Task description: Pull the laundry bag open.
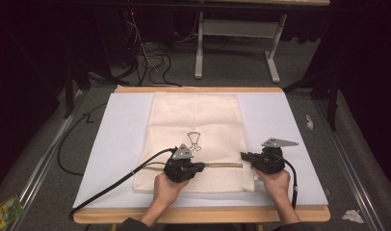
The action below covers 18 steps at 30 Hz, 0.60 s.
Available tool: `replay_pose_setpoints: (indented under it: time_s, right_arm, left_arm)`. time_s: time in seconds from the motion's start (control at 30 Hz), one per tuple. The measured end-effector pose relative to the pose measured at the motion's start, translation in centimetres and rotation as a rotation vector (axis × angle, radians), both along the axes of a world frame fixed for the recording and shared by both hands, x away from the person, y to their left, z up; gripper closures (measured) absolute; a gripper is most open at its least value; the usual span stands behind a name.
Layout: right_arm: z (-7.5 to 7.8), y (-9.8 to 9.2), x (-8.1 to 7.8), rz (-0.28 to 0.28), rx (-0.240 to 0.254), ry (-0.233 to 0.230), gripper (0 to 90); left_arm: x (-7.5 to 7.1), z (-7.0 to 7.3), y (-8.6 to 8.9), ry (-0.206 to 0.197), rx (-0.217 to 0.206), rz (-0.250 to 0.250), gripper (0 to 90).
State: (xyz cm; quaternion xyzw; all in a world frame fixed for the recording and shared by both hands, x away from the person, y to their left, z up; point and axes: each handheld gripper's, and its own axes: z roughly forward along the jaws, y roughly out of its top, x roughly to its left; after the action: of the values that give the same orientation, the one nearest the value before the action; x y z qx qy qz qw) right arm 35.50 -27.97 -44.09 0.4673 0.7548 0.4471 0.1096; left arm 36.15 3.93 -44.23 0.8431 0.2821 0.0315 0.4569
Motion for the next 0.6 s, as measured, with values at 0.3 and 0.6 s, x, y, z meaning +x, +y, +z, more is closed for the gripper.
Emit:
replay_pose_setpoints:
  time_s: [0.3, 0.6]
  right_arm:
    - [0.0, -0.1, 0.0, -0.005, 0.001, -0.001, 87.5]
    - [0.0, 0.1, -0.1, 0.003, -0.009, -0.003, 87.4]
  left_arm:
    - [0.1, 0.3, 1.6, 0.005, -0.023, 0.018, 86.9]
    - [-0.1, 0.6, 2.3, -0.003, -0.026, 0.024, 86.8]
